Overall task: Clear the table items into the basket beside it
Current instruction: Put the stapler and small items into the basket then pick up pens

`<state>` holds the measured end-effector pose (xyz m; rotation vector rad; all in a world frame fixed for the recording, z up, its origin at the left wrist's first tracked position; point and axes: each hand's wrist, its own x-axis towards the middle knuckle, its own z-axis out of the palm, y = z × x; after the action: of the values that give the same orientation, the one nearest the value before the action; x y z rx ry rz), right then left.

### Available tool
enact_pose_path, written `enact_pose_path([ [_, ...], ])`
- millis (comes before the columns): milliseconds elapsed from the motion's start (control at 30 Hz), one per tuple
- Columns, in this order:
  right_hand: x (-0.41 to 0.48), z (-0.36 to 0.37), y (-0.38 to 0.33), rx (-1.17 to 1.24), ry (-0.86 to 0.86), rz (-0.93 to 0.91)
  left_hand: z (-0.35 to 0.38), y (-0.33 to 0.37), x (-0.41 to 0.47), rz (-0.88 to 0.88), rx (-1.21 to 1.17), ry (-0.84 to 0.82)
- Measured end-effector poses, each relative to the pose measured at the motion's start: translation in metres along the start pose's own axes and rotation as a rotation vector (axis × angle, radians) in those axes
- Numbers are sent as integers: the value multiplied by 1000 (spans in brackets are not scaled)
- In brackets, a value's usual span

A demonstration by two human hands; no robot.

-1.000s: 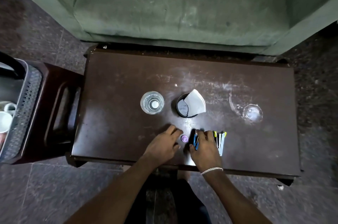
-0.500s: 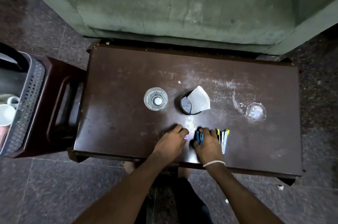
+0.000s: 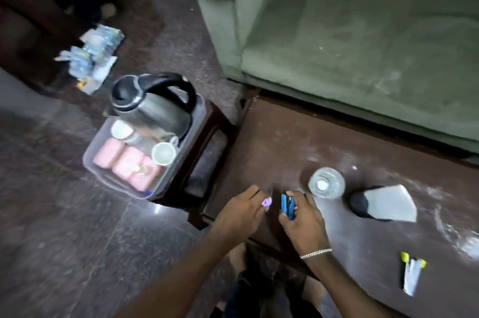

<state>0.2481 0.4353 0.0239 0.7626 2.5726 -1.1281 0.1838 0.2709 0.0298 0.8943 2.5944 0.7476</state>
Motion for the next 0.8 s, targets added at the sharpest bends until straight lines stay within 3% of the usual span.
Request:
enact_pose_path([
  [367,15,101,-192,87,-134,-344,-145,-153,-77,-264,-14,307],
  [800,46,184,-312,-167,-188,-721,-198,-261,-111,-559,72,332],
])
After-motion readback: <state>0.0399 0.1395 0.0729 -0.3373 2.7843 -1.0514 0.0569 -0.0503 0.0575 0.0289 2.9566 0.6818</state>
